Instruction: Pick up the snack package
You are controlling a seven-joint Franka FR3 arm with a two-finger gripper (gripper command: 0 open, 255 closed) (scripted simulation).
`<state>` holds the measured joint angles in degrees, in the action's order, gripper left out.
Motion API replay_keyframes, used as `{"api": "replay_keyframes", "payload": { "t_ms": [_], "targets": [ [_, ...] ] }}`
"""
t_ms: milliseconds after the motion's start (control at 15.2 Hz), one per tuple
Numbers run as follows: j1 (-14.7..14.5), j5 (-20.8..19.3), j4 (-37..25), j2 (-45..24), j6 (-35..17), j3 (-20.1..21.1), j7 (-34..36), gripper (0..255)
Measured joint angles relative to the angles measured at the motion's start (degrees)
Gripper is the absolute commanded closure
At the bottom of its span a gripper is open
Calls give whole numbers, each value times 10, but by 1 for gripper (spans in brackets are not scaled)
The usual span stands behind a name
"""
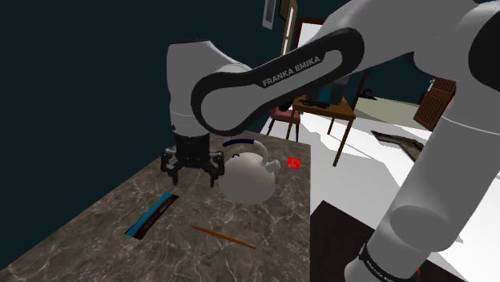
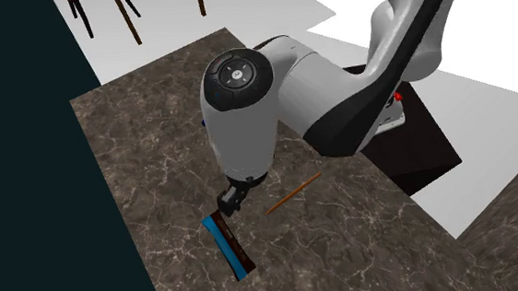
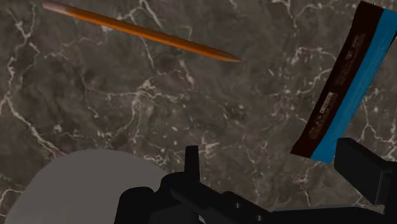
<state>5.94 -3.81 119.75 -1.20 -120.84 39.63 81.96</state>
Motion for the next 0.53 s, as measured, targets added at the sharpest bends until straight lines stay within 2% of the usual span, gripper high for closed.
{"api": "replay_keyframes", "payload": {
  "t_ms": [198,528],
  "targets": [
    [-18,-49,-51,-78,-5,2,82,0],
    [-74,-123,-164,-215,1,-27,195,0]
  ]
}}
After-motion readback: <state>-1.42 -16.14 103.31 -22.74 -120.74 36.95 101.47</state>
